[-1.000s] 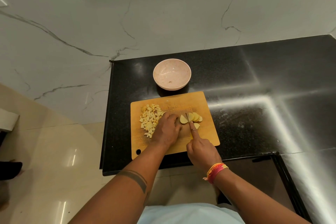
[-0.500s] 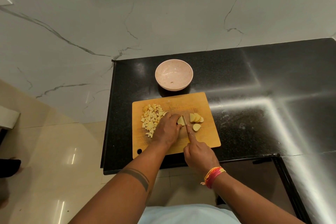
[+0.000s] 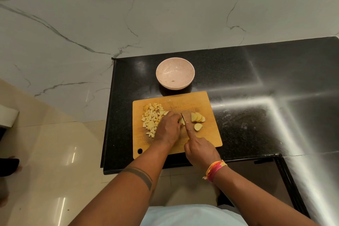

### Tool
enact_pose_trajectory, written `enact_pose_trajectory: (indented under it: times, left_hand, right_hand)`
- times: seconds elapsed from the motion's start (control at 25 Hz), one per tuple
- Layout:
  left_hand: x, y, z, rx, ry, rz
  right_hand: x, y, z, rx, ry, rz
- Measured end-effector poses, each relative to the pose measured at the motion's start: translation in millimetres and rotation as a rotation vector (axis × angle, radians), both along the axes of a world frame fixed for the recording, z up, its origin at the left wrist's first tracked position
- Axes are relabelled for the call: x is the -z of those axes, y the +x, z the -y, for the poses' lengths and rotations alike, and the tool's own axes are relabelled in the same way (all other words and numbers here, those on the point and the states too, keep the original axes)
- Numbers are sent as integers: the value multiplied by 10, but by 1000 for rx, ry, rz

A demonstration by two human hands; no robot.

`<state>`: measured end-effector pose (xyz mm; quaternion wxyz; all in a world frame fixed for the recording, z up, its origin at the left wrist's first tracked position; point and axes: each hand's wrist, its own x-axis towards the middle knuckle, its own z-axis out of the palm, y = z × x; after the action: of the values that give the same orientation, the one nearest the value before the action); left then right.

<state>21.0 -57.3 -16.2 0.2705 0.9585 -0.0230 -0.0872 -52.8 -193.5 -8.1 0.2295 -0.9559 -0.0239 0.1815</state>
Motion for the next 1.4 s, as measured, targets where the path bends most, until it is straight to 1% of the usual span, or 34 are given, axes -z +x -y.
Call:
enact_pose_trajectory:
  times: [0.24, 0.52, 0.72, 0.88, 1.2, 1.4]
  left_hand:
    - [26, -10, 27, -23, 2, -11]
    - [30, 0, 32, -34, -2, -19]
    - [-2, -40, 37, -89, -14, -40]
    - [-27, -73, 33, -84, 18, -37]
    - [-61, -69, 32, -101, 30, -29]
    - [-49, -59, 37, -119, 22, -39]
  right_hand:
    - [-2, 3, -42, -45, -78, -19]
    - [8, -357, 37, -108, -139, -33]
    - [-45, -487, 142, -38, -69, -82]
    - [-69, -336, 82, 11, -13, -49]
    - [-20, -65, -108, -17, -16, -39]
    - [-32, -98, -94, -58, -52, -68]
